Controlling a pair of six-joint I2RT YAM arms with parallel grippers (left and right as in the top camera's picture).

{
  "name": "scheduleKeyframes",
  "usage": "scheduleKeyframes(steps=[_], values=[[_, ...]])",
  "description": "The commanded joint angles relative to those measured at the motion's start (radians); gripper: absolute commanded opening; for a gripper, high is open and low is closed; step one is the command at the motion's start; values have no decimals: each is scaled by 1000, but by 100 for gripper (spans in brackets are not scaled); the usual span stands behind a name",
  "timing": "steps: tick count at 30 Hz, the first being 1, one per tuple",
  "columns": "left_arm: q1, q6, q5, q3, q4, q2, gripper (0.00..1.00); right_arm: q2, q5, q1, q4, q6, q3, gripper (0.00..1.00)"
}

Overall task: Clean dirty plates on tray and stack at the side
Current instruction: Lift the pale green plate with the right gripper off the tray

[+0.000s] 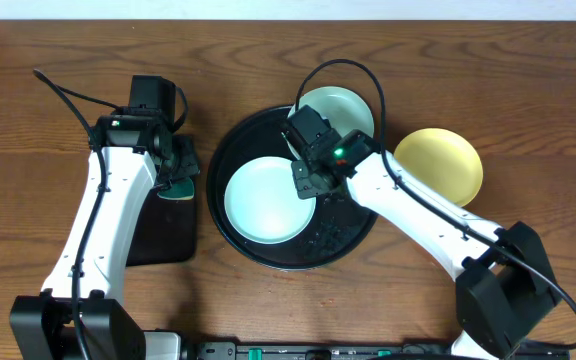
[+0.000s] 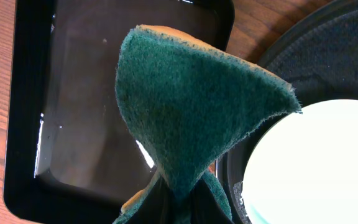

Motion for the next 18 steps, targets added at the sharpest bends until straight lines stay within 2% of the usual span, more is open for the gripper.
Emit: scheduleKeyframes(steps=[1,6,13,18], values=[[4,6,-13,2,-1,7,8,13,-141,-43,7,52,-38,17],[4,22,-13,2,-1,7,7,77,-201,-50,5,56,-53,26],[4,22,-13,2,-1,7,7,190,-272,-52,32,58,-53,26],[4,22,-13,2,-1,7,7,208,-301,-73,39,59,-53,25]])
